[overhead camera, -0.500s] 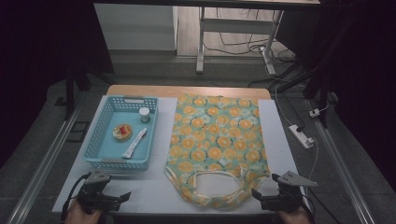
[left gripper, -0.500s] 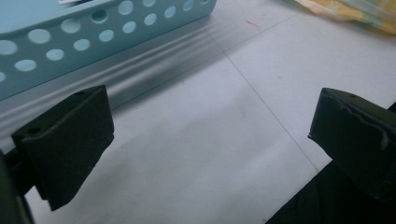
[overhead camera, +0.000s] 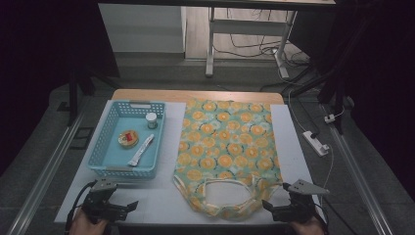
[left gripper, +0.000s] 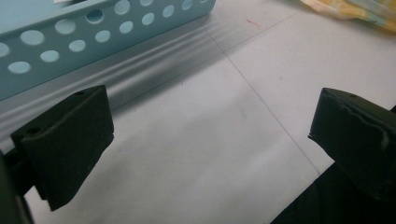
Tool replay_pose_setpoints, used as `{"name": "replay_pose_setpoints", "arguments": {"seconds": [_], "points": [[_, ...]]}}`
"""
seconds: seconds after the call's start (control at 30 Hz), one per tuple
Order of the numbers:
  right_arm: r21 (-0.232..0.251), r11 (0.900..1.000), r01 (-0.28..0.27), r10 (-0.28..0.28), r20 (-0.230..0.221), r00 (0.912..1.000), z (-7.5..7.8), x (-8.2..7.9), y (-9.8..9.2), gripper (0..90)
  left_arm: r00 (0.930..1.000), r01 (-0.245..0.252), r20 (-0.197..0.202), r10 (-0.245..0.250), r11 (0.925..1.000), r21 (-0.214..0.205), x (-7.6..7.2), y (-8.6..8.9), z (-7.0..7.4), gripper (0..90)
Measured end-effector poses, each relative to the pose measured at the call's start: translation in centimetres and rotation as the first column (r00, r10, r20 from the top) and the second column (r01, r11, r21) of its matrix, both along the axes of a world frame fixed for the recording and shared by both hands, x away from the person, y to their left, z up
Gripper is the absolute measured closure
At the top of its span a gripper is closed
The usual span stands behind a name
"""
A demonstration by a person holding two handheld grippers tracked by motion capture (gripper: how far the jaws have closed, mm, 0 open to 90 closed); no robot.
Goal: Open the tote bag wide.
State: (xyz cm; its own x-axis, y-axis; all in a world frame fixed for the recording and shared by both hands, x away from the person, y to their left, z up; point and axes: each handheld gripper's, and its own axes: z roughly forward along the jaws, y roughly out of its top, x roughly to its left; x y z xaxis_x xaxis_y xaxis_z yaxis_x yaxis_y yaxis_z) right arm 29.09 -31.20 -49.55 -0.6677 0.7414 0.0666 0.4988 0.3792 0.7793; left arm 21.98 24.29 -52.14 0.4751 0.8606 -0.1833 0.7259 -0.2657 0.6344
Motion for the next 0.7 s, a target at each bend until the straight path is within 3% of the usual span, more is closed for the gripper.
{"name": "replay_pose_setpoints", "arguments": {"seconds": [0.47,0.7], "points": [[-0.003,0.9999,-0.011,0.011,0.006,0.9999,0.14,-0.12,0.12,0.0,0.9999,0.003,-0.01,-0.004,0.9998,-0.019,0.12,0.22,-0.07,0.0],[-0.016,0.9989,-0.045,0.045,0.02,0.9988,0.6,-0.38,0.82,0.0,0.9999,0.003,-0.014,-0.003,0.9998,-0.022,0.16,0.23,-0.1,0.0]]}}
